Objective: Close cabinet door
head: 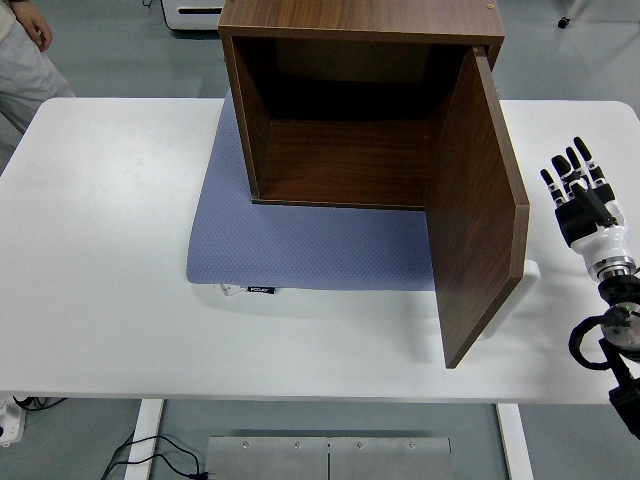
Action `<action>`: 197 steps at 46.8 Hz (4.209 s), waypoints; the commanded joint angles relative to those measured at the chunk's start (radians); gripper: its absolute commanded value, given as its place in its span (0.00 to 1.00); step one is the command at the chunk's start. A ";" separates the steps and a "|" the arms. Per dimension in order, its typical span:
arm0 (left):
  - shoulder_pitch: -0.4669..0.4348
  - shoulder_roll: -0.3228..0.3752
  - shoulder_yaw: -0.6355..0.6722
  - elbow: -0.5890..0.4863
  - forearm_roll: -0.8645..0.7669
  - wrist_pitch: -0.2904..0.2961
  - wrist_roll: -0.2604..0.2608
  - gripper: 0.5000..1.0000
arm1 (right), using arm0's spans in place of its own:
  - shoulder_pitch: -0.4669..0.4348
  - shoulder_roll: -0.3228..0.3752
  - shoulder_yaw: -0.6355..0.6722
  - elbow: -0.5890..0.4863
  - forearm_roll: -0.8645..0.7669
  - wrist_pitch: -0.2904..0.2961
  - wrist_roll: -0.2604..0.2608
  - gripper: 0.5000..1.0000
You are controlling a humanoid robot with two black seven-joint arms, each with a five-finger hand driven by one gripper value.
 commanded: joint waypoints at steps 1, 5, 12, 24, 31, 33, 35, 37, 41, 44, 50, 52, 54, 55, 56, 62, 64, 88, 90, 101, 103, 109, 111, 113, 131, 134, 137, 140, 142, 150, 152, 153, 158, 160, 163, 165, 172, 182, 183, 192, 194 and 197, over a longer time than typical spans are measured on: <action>0.002 0.000 0.000 0.000 0.000 -0.001 0.000 1.00 | 0.002 0.001 -0.001 -0.001 0.000 0.000 0.001 1.00; 0.002 0.000 0.000 0.000 0.000 -0.001 0.000 1.00 | 0.000 0.001 0.001 0.000 0.000 0.000 0.001 1.00; 0.002 0.000 0.000 0.000 0.000 -0.001 0.000 1.00 | 0.000 0.000 0.001 0.000 0.000 0.000 0.001 1.00; 0.003 0.000 0.000 0.000 0.000 0.000 0.000 1.00 | 0.002 0.000 0.002 -0.001 0.000 0.000 0.001 1.00; 0.003 0.000 0.000 0.000 0.000 0.000 0.000 1.00 | 0.003 -0.002 0.004 0.000 0.001 0.000 0.000 1.00; 0.003 0.000 0.000 0.000 0.000 0.000 0.000 1.00 | 0.003 -0.002 0.005 0.000 0.001 0.000 0.000 1.00; 0.003 0.000 0.000 0.000 0.000 0.000 0.000 1.00 | 0.003 -0.002 0.004 0.000 0.001 0.000 0.000 1.00; 0.003 0.000 0.000 0.000 0.000 0.000 0.000 1.00 | 0.003 -0.002 0.004 0.000 0.001 0.000 0.000 1.00; 0.003 0.000 0.000 0.000 0.000 0.000 0.000 1.00 | 0.003 -0.002 0.004 0.000 0.000 0.000 0.000 1.00; 0.003 0.000 0.000 0.000 0.000 -0.001 0.000 1.00 | 0.002 -0.002 0.005 0.000 0.001 0.000 0.001 1.00; 0.003 0.000 0.000 0.000 0.000 0.000 0.000 1.00 | 0.003 -0.011 0.005 0.000 0.001 0.000 0.000 1.00; 0.005 0.000 0.000 0.000 0.000 0.000 0.000 1.00 | 0.005 -0.011 0.005 0.000 0.001 0.000 0.000 1.00; 0.005 0.000 0.000 0.000 0.000 0.000 0.000 1.00 | 0.005 -0.011 0.005 0.000 0.001 0.000 0.000 1.00; 0.005 0.000 0.000 0.000 0.000 0.000 0.000 1.00 | 0.006 -0.011 0.005 0.000 0.001 0.000 0.000 1.00; 0.005 0.000 0.000 0.000 0.000 0.000 0.000 1.00 | 0.006 -0.011 0.005 0.000 0.001 0.000 0.000 1.00; 0.005 0.000 0.000 0.000 0.000 0.000 0.000 1.00 | 0.006 -0.011 0.007 0.000 0.001 0.000 0.001 1.00; 0.005 0.000 0.000 0.000 0.000 0.000 0.000 1.00 | 0.005 -0.011 0.007 0.002 0.001 0.000 0.000 1.00; 0.005 0.000 0.000 0.000 0.000 0.000 0.000 1.00 | 0.006 -0.011 0.007 0.002 0.001 0.000 0.000 1.00; 0.005 0.000 0.000 0.000 0.000 0.000 0.000 1.00 | 0.008 -0.011 0.007 0.002 0.001 0.002 0.000 1.00; 0.005 0.000 0.000 0.000 0.000 -0.001 0.000 1.00 | 0.008 -0.011 0.007 0.002 0.001 0.002 0.000 1.00; 0.005 0.000 0.000 0.000 0.000 -0.001 0.000 1.00 | 0.008 -0.011 0.005 0.002 0.001 0.002 0.001 1.00; 0.005 0.000 0.000 0.000 0.000 0.000 0.000 1.00 | 0.009 -0.011 0.005 0.002 0.001 0.002 0.000 1.00; 0.005 0.000 0.000 0.000 0.000 0.000 0.000 1.00 | 0.009 -0.011 0.005 0.002 0.001 0.002 0.000 1.00; 0.005 0.000 0.000 0.000 0.000 0.000 0.000 1.00 | 0.009 -0.011 0.005 0.002 0.001 0.002 0.000 1.00; 0.005 0.000 0.000 0.000 0.000 0.000 0.000 1.00 | -0.040 -0.063 0.002 0.038 0.001 0.015 -0.005 1.00; 0.005 0.000 0.000 0.000 0.000 0.000 0.000 1.00 | -0.052 -0.085 0.002 0.064 0.001 0.015 -0.005 1.00; 0.005 0.000 0.000 0.000 0.000 -0.001 0.000 1.00 | -0.080 -0.114 0.002 0.107 0.001 0.015 -0.007 1.00; 0.005 0.000 0.000 0.000 0.000 -0.001 0.000 1.00 | -0.112 -0.144 0.002 0.159 0.003 0.015 -0.007 1.00; 0.005 0.000 0.000 0.000 0.000 -0.001 0.000 1.00 | -0.132 -0.163 0.004 0.192 0.003 0.014 -0.005 1.00; 0.005 0.000 0.000 0.000 0.000 0.000 0.000 1.00 | -0.213 -0.226 0.007 0.276 0.003 0.015 -0.004 1.00; 0.006 0.000 0.000 0.000 0.000 -0.001 0.000 1.00 | -0.233 -0.238 0.008 0.301 0.001 0.015 -0.002 1.00; 0.005 0.000 0.000 0.000 0.000 0.000 0.000 1.00 | -0.242 -0.244 0.008 0.311 0.001 0.015 -0.002 1.00; 0.005 0.000 0.000 0.000 0.000 -0.001 0.000 1.00 | -0.290 -0.266 0.011 0.367 0.001 0.015 0.000 1.00; 0.005 0.000 0.000 0.000 0.000 0.000 0.000 1.00 | -0.307 -0.272 0.014 0.391 0.000 0.015 0.000 1.00; 0.005 0.000 0.000 0.000 0.000 0.000 0.000 1.00 | -0.337 -0.280 0.014 0.425 -0.003 0.015 0.001 1.00; 0.005 0.000 0.000 0.000 0.000 0.000 0.000 1.00 | -0.357 -0.284 0.016 0.448 -0.005 0.015 0.003 1.00; 0.005 0.000 0.000 0.000 0.000 0.000 0.000 1.00 | -0.417 -0.299 0.027 0.518 -0.037 0.017 0.024 1.00; 0.005 0.000 0.000 0.000 0.000 -0.001 0.000 1.00 | -0.525 -0.304 0.060 0.604 -0.095 0.041 0.029 1.00; 0.005 0.000 0.000 0.000 0.000 0.000 0.000 1.00 | -0.535 -0.306 0.064 0.611 -0.102 0.044 0.029 1.00; 0.005 0.000 0.000 0.000 0.000 0.000 0.000 1.00 | -0.617 -0.304 0.074 0.667 -0.151 0.074 0.032 1.00; 0.005 0.000 0.000 0.000 0.000 0.000 0.000 1.00 | -0.629 -0.304 0.074 0.678 -0.160 0.075 0.036 1.00; 0.005 0.000 0.000 0.000 0.000 0.000 0.000 1.00 | -0.650 -0.304 0.074 0.695 -0.172 0.078 0.050 1.00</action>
